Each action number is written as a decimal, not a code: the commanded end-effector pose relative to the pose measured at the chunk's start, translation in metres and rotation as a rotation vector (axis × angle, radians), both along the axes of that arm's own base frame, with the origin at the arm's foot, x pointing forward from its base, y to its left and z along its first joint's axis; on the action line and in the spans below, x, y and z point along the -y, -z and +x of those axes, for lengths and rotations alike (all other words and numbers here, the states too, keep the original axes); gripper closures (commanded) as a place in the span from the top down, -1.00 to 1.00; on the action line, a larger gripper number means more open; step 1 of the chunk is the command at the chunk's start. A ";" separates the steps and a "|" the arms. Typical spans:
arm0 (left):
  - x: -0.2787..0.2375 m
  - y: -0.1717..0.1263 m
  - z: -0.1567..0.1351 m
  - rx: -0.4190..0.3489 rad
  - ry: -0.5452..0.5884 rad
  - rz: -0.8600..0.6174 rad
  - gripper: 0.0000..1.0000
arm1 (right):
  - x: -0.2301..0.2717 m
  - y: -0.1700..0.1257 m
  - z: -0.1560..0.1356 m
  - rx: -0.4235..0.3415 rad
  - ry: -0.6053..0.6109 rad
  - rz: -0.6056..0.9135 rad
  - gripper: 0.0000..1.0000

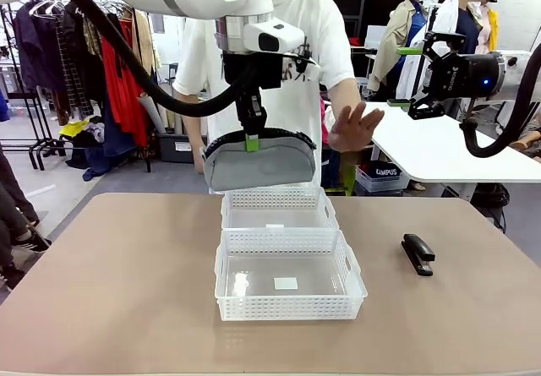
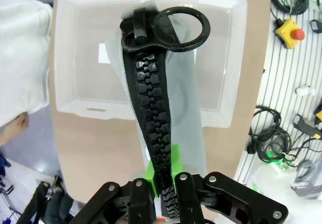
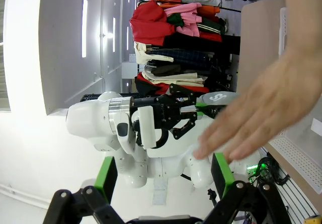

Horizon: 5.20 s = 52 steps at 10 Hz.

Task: Distribute items into two baskets.
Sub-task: Move the picked Pencil pouch towards the Organizing basket indicated by the person, stopping as directed, then place the picked Pencil pouch into the Organizing basket as instructed by the person.

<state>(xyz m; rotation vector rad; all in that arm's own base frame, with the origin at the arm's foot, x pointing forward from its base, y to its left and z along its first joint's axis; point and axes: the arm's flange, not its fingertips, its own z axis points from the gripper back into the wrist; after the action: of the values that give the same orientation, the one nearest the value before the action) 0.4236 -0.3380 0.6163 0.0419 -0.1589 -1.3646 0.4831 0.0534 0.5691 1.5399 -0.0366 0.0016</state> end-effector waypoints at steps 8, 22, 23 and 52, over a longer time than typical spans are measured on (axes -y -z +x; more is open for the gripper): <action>0.005 0.006 -0.001 -0.019 0.018 -0.006 -1.00 | 0.001 -0.002 0.000 0.003 0.003 -0.001 1.00; 0.005 0.006 -0.001 -0.019 0.018 -0.006 -1.00 | 0.001 -0.002 0.000 0.003 0.003 -0.001 1.00; 0.005 0.006 -0.001 -0.019 0.018 -0.006 -1.00 | 0.001 -0.002 0.000 0.003 0.003 -0.001 1.00; 0.064 0.147 0.000 -0.167 0.114 -0.036 -1.00 | 0.001 -0.002 0.000 0.003 0.003 -0.001 1.00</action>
<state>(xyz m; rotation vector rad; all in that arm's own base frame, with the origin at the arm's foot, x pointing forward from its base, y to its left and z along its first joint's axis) 0.4257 -0.4030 0.4648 -0.1137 -0.0503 -1.4696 0.4831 0.0534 0.5691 1.5399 -0.0366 0.0016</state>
